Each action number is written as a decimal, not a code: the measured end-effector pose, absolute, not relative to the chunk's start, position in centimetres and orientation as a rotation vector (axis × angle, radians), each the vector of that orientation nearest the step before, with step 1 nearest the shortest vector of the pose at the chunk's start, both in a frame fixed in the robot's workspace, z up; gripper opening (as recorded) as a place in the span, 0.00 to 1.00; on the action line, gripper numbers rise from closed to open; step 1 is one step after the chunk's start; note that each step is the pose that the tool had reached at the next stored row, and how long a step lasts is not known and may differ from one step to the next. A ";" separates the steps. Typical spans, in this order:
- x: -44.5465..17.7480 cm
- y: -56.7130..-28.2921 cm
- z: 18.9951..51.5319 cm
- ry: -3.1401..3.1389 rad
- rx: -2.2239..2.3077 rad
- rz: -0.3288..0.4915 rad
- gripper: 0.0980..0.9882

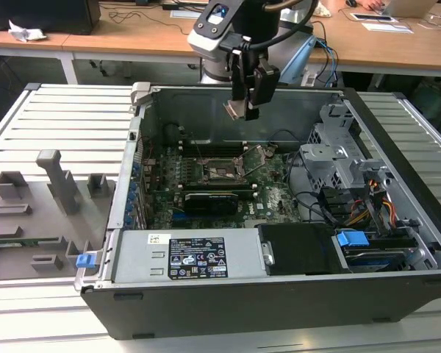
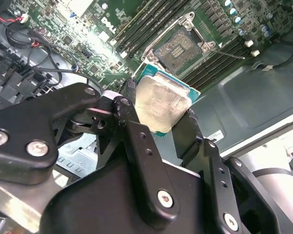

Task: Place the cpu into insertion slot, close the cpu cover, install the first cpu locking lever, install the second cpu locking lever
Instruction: 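Place the cpu into insertion slot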

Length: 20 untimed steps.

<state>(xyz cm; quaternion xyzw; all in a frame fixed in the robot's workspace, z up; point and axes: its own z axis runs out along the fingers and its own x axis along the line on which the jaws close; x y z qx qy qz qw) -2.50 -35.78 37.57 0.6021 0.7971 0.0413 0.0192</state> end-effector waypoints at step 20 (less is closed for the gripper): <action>-2.5 -35.8 37.5 2.317 2.051 0.123 0.49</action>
